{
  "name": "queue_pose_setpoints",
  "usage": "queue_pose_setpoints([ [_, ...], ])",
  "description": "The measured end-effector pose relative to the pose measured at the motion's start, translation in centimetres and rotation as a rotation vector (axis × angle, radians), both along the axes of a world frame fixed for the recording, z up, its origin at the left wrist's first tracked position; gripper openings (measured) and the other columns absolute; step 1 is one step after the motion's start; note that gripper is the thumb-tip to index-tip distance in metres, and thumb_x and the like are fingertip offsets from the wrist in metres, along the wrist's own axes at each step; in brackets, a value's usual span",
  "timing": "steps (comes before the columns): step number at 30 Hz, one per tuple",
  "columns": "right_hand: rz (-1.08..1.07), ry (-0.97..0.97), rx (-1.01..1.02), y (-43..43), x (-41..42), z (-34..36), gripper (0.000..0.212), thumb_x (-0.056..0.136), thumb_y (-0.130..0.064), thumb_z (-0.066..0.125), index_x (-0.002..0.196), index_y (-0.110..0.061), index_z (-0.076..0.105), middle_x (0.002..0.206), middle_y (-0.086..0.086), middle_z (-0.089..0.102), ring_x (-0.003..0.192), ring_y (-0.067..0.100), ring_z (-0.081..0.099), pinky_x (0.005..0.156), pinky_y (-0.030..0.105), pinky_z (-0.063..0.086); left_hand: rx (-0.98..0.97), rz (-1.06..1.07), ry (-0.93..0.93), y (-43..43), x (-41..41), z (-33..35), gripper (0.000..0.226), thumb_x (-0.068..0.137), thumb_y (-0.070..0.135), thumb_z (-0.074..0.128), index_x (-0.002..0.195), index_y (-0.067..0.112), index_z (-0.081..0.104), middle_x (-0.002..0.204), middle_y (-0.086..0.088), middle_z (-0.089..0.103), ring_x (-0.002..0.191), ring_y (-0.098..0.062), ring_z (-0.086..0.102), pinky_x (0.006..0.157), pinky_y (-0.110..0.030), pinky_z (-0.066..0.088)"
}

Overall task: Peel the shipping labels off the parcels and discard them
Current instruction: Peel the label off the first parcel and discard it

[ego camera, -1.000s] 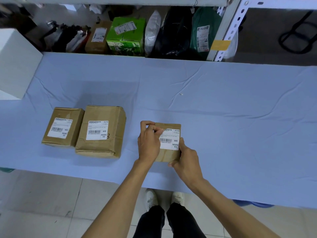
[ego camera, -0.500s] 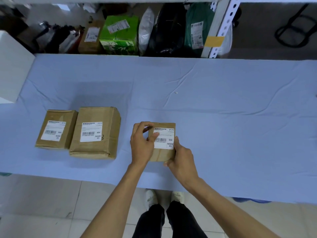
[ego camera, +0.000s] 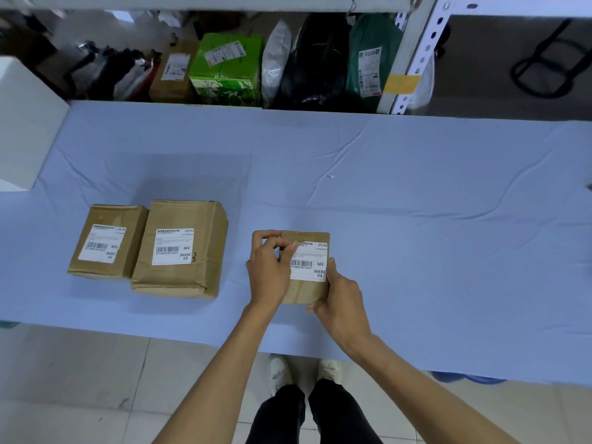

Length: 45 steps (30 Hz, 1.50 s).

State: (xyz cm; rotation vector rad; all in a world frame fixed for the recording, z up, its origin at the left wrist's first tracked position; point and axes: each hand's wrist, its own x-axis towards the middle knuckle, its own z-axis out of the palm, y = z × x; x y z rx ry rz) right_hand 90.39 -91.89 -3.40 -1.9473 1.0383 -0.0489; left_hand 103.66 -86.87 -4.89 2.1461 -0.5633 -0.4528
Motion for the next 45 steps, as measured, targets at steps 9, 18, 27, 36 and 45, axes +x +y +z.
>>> queue_pose_setpoints([
  [9, -0.006, 0.005, 0.012, -0.2, 0.0, 0.0, 0.060, 0.068, -0.002, 0.064, 0.122, -0.019, 0.044, 0.081, -0.006, 0.066, 0.066, 0.013, 0.057, 0.058, 0.024, 0.050, -0.323, -0.004, 0.332, 1.9, 0.0, 0.6, 0.042, 0.083, -0.001, 0.069, 0.115, 0.023, 0.059, 0.122, 0.004, 0.058, 0.112, -0.006, 0.059, 0.079, -0.009, 0.049],
  [18, 0.012, 0.009, 0.014, -0.4, 0.1, 0.1, 0.062, 0.066, -0.002, 0.067, 0.122, -0.019, 0.046, 0.076, -0.014, 0.062, 0.066, 0.007, 0.058, 0.056, 0.015, 0.046, -0.313, -0.026, 0.332, 3.6, -1.0, 0.9, 0.041, 0.085, 0.005, 0.068, 0.120, 0.024, 0.059, 0.120, 0.005, 0.063, 0.113, -0.009, 0.060, 0.080, -0.010, 0.049],
  [27, 0.027, 0.034, 0.069, -1.0, 0.0, 0.8, 0.069, 0.066, -0.007, 0.070, 0.129, -0.024, 0.048, 0.090, -0.010, 0.066, 0.077, 0.010, 0.064, 0.066, 0.027, 0.057, -0.266, 0.023, 0.291, 1.4, -0.6, 0.4, 0.024, 0.085, 0.011, 0.069, 0.102, 0.027, 0.064, 0.112, 0.001, 0.056, 0.107, -0.016, 0.063, 0.085, -0.021, 0.055],
  [36, -0.025, -0.079, 0.178, -1.7, -0.4, 0.8, 0.113, 0.061, 0.002, 0.083, 0.151, -0.030, 0.022, 0.118, -0.003, 0.056, 0.092, 0.007, 0.059, 0.063, 0.013, 0.053, -0.203, -0.004, 0.269, 1.3, 0.2, -0.7, 0.015, 0.081, 0.015, 0.074, 0.091, 0.024, 0.067, 0.106, 0.001, 0.056, 0.100, -0.016, 0.062, 0.087, -0.036, 0.056],
  [45, -0.013, -0.136, 0.202, -2.1, -0.9, 0.1, 0.114, 0.058, 0.006, 0.082, 0.150, -0.029, 0.024, 0.098, -0.023, 0.059, 0.083, 0.003, 0.059, 0.062, 0.007, 0.049, -0.172, 0.149, 0.211, -0.3, -1.1, 0.2, 0.007, 0.084, 0.019, 0.072, 0.083, 0.019, 0.065, 0.100, 0.003, 0.054, 0.090, -0.012, 0.059, 0.077, -0.016, 0.049],
])
